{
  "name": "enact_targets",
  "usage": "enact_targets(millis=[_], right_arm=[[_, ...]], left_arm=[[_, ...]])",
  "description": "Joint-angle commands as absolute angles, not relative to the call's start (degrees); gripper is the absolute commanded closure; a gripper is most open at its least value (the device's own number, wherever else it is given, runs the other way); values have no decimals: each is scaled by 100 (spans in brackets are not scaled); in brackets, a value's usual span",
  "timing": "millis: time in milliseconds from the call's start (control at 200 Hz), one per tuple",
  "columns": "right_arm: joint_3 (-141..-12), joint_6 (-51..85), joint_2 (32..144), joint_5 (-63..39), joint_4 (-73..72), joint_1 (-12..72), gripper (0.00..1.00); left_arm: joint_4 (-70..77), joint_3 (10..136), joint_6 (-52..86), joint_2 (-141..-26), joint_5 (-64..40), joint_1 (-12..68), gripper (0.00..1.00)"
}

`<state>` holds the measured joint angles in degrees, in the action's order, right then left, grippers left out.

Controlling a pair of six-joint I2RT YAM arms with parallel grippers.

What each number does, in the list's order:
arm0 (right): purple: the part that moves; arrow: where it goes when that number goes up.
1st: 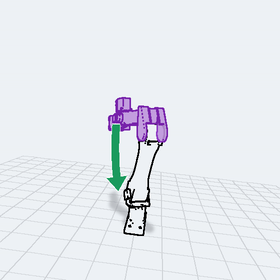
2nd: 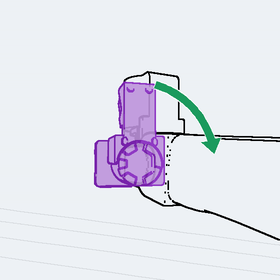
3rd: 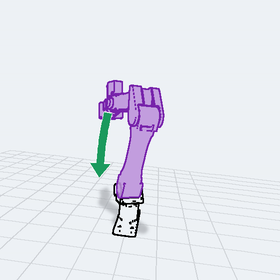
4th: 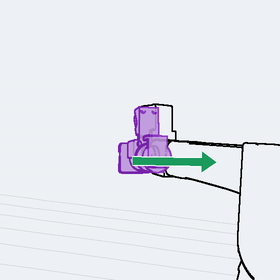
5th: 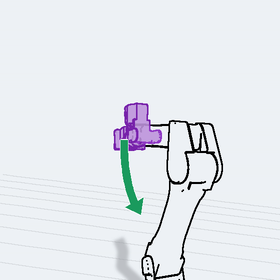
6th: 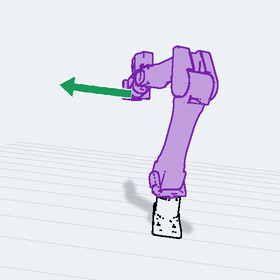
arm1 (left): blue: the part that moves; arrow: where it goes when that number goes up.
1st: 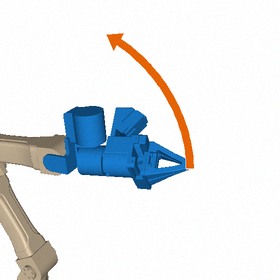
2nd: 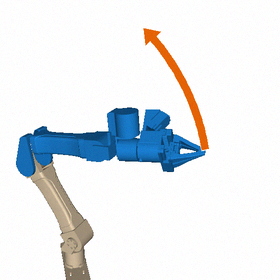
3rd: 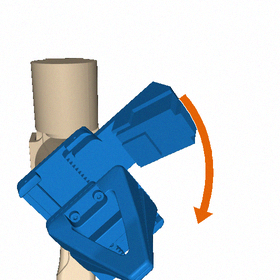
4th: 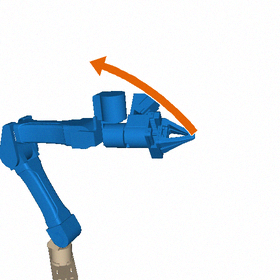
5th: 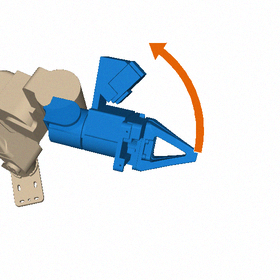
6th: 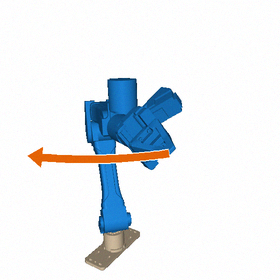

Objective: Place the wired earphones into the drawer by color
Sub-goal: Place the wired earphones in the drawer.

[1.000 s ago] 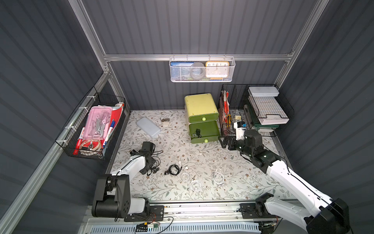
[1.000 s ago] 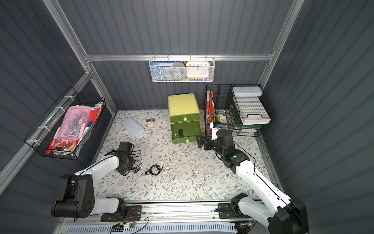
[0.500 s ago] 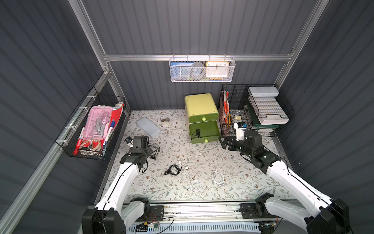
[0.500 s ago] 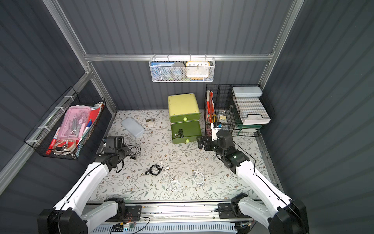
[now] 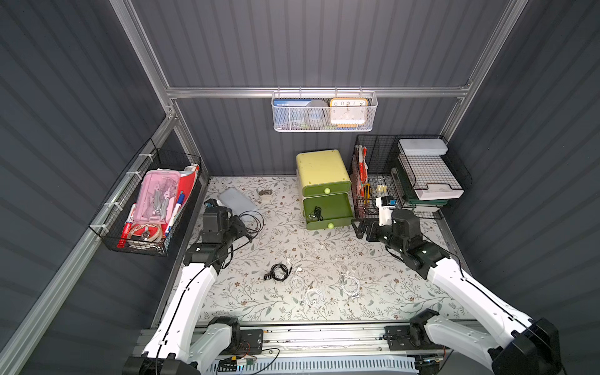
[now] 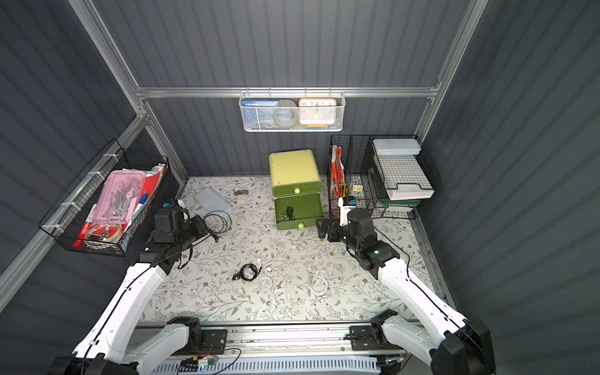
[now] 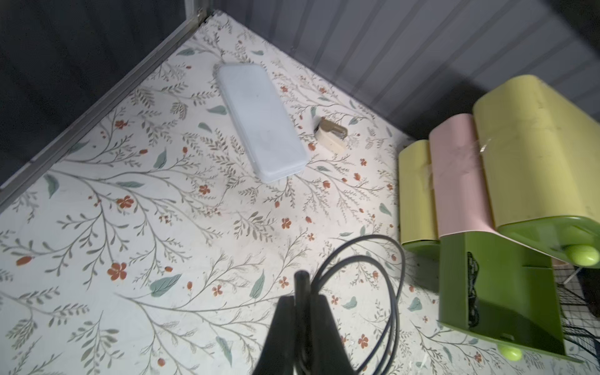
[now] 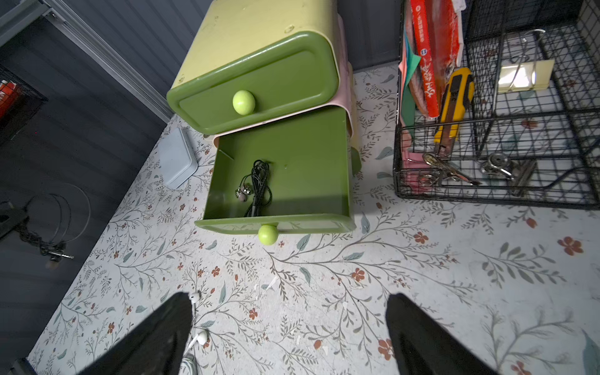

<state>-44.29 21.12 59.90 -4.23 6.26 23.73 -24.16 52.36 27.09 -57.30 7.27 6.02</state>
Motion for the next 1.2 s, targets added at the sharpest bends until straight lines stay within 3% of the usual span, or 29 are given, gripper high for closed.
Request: enact_targets(millis=[0,650,1196], right_arm=[[-4363,2089,5906,-317,508,2342,3],[-4237,2083,5652,56,500,2329,3],[-4157,2109,5459,280,492,2303,3]], left_arm=[[-2108,5494,2318,-5675,409,738,100],[-850,6574,2287,-7244,821,2725,100],[1081,6838,2292,-8743,2479,4252,100]])
